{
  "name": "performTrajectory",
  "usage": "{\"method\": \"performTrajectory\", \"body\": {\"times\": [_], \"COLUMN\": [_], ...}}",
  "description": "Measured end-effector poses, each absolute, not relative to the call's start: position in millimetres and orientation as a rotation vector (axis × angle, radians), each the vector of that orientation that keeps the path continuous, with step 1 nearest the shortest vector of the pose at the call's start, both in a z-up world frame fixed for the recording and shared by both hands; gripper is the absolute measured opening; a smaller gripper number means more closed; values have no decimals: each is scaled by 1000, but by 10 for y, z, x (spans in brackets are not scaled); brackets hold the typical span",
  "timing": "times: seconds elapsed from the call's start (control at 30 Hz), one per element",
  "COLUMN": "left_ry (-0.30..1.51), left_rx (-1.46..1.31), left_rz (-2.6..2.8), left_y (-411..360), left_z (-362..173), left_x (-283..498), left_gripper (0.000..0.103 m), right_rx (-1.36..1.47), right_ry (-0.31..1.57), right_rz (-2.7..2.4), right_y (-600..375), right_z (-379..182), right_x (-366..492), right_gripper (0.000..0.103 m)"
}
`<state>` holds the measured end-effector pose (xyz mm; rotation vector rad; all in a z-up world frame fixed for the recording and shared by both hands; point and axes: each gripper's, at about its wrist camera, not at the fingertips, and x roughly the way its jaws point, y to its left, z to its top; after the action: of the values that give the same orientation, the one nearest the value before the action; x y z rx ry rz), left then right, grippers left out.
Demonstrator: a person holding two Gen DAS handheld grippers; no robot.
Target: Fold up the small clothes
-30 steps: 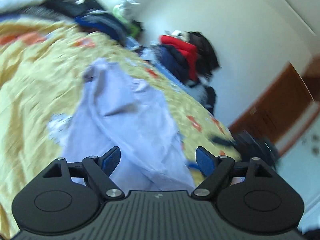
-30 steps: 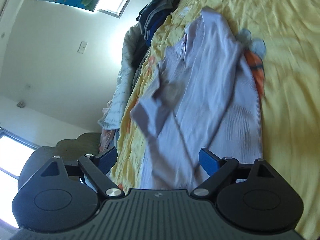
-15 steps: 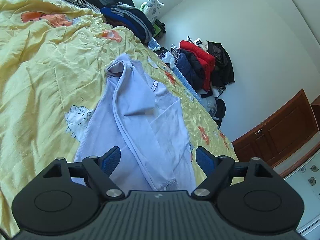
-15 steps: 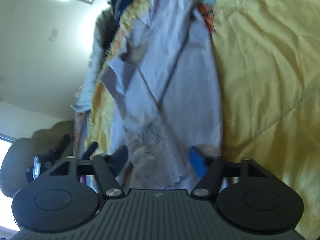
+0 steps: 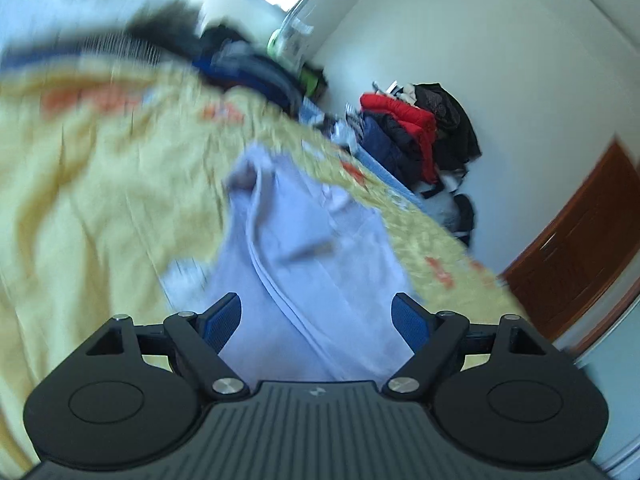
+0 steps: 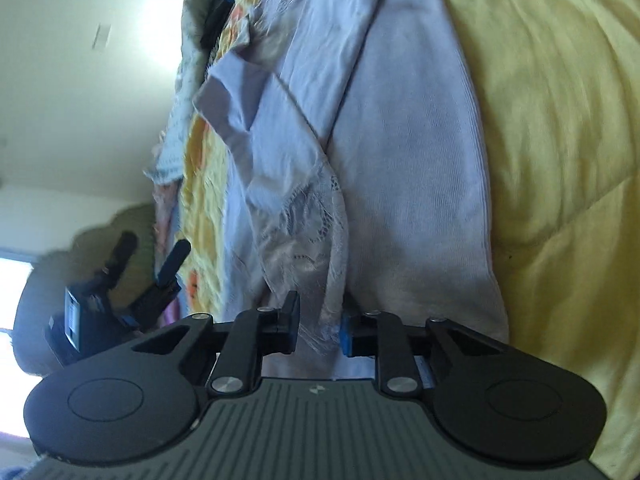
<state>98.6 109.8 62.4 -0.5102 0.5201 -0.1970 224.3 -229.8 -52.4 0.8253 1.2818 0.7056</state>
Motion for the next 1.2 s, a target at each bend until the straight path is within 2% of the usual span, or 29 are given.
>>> {"method": "performTrajectory", "body": {"times": [0.1, 0.27, 0.33, 0.37, 0.4, 0.47, 0.6, 0.7, 0.97, 1.2], "left_ry": [468, 461, 467, 466, 454, 387, 235, 297, 415, 438], "left_rx": [-375, -369, -347, -324, -282, -121, 363, 564, 510, 427], "left_rz": [-165, -183, -178, -172, -166, -140, -47, -60, -222, -377], "left_y": [1031, 990, 944, 911, 873, 771, 502, 427, 494, 692], "left_z": [705, 731, 702, 696, 706, 742, 658, 453, 330, 427], "left_x": [993, 1014, 1021, 1023, 1025, 1014, 1195, 1592, 2176, 2216], "left_gripper": [83, 83, 83, 83, 83, 83, 83, 83, 83, 83], "right_rx": [861, 952, 965, 964, 949, 915, 1026, 1090, 1200, 1212], "right_ry": [1286, 1270, 1255, 1250, 1239, 1186, 1072, 996, 776, 677], "right_rz": [674, 661, 660, 654, 641, 637, 696, 755, 840, 837], "right_y": [-2337, -2400, -2382, -2373, -2372, -2375, -2510, -2594, -2918, -3087], "right_z": [-591, -649, -671, -681, -673, -602, -425, -235, 257, 453], "right_x": [2252, 2251, 2237, 2229, 2222, 2201, 2196, 2215, 2381, 2597], "right_gripper": [25, 28, 21, 9, 7, 6, 6, 6, 6, 6]}}
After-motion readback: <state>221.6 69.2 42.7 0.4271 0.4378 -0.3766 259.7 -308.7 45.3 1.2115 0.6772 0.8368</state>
